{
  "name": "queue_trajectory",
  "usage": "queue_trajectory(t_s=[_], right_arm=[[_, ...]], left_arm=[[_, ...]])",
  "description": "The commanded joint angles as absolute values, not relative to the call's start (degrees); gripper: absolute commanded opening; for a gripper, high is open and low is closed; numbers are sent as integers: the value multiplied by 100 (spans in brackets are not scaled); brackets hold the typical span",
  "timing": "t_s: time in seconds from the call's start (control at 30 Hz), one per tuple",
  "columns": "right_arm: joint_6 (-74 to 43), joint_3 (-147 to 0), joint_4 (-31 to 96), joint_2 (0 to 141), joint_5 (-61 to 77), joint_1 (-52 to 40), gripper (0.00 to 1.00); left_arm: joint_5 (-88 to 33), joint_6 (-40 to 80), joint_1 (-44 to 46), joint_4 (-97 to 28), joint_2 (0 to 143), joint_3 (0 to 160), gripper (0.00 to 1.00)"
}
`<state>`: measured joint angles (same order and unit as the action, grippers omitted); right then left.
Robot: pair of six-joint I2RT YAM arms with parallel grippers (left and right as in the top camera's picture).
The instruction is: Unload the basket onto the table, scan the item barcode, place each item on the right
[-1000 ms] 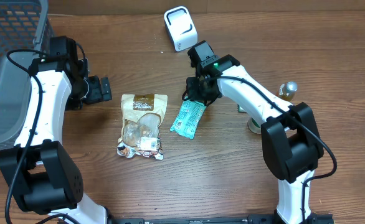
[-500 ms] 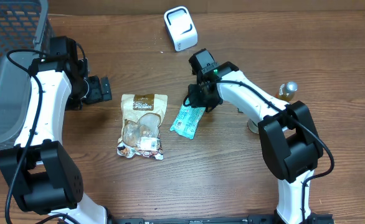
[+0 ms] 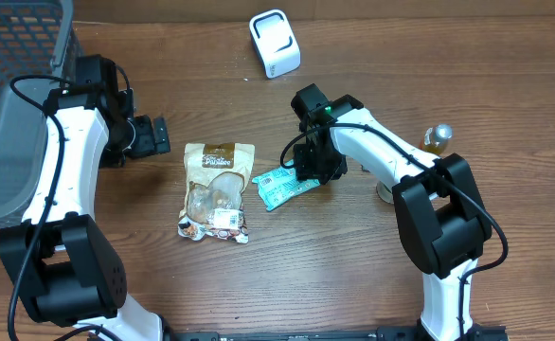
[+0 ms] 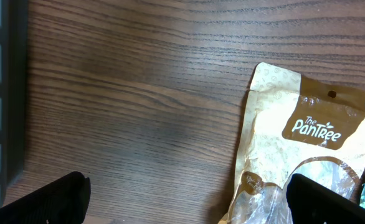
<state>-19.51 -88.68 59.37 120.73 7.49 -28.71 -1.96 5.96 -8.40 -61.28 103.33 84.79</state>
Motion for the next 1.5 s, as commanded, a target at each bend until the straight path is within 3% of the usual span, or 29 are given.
queue_trajectory(t_s=[0.0, 0.4, 1.47], right_arm=[[-1957, -8886, 5996, 12027, 760, -2860, 45], [-1599, -8936, 5767, 11926, 777, -2746, 52], [-1597, -8484, 5428, 11926, 779, -2768, 53]], left_arm=[[-242, 554, -860, -6123, 10414, 8597, 99], [-242, 552, -860, -6123, 10414, 8597, 100], [-242, 554, -860, -6123, 10414, 8597, 100]])
